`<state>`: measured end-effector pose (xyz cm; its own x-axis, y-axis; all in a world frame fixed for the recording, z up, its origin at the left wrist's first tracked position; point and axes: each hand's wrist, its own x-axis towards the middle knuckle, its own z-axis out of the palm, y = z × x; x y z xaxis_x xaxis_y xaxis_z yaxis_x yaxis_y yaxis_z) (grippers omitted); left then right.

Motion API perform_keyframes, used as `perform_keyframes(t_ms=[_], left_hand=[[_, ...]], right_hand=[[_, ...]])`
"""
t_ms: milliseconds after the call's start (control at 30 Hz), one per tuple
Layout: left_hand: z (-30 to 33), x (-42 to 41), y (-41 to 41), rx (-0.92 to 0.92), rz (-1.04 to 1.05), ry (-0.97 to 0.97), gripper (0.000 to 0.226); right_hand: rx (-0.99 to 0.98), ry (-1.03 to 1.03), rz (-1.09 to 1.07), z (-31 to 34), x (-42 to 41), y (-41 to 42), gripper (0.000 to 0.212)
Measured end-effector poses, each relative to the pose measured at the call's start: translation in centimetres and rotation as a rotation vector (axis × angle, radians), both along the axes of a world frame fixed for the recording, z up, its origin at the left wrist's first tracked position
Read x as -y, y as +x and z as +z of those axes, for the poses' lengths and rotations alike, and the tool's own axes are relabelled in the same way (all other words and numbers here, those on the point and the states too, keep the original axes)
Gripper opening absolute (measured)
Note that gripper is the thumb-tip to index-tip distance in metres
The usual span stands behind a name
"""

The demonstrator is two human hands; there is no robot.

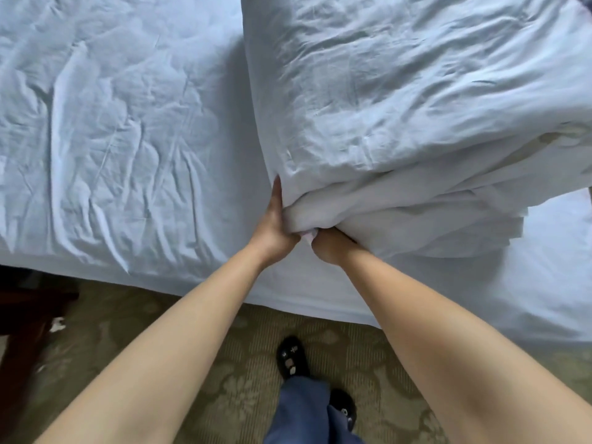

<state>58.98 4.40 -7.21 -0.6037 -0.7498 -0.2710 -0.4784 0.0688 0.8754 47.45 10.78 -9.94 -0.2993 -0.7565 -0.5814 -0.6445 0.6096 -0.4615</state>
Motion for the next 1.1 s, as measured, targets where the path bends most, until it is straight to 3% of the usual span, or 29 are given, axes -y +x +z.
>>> perform_keyframes(t_ms=[133, 167, 233, 300, 433, 500, 567, 667, 733, 800, 900, 1100], left_hand=[[1.5, 0.0, -0.3, 0.036, -0.001, -0.012, 0.114], [2.1, -0.1, -0.5, 0.003, 0.026, 0.031, 0.115], [2.9, -0.2, -0.5, -0.086, 0.087, 0.175, 0.113], [3.6, -0.1, 0.0, -0.162, 0.123, 0.31, 0.107], [4.4, 0.8, 1.7, -0.184, 0.123, 0.439, 0.092], [4.3, 1.1, 1.7, -0.124, 0.129, 0.37, 0.082], [4.3, 0.9, 0.8, -0.013, 0.135, 0.162, 0.086], [3.5, 0.6, -1.4, 0.242, 0.088, -0.163, 0.117], [2.9, 0.9, -2.6, 0.429, 0.143, -0.375, 0.115], [2.8, 1.7, -3.6, 0.474, 0.222, -0.534, 0.1], [2.2, 3.3, -5.3, 0.45, 0.222, -0.583, 0.085], [-0.4, 4.5, -5.8, 0.517, -0.007, -0.738, 0.093]], right_hand=[[0.179, -0.238, -0.149, 1.5, -4.5, 0.6, 0.077], [0.178, -0.308, -0.206, 2.1, -5.1, 0.6, 0.078], [0.178, -0.38, -0.326, 3.5, -5.8, 0.5, 0.068], [0.09, -0.475, -0.304, 5.1, -5.8, 0.6, 0.053], [-0.397, -0.899, 0.007, 7.4, -5.0, -0.1, 0.016], [-0.569, -0.975, 0.173, 7.8, -4.3, -1.2, 0.01], [-0.692, -0.944, 0.278, 8.1, -3.5, -2.3, 0.023], [-0.7, -0.764, 0.43, 8.0, -1.9, -3.3, 0.04], [-0.619, -0.676, 0.513, 7.6, -1.5, -4.2, 0.04], [-0.574, -0.629, 0.542, 7.3, -1.4, -4.9, 0.039], [-0.607, -0.556, 0.54, 6.4, -1.3, -4.6, 0.034], [-0.559, -0.142, 0.553, 4.7, -0.4, -5.6, 0.068]])
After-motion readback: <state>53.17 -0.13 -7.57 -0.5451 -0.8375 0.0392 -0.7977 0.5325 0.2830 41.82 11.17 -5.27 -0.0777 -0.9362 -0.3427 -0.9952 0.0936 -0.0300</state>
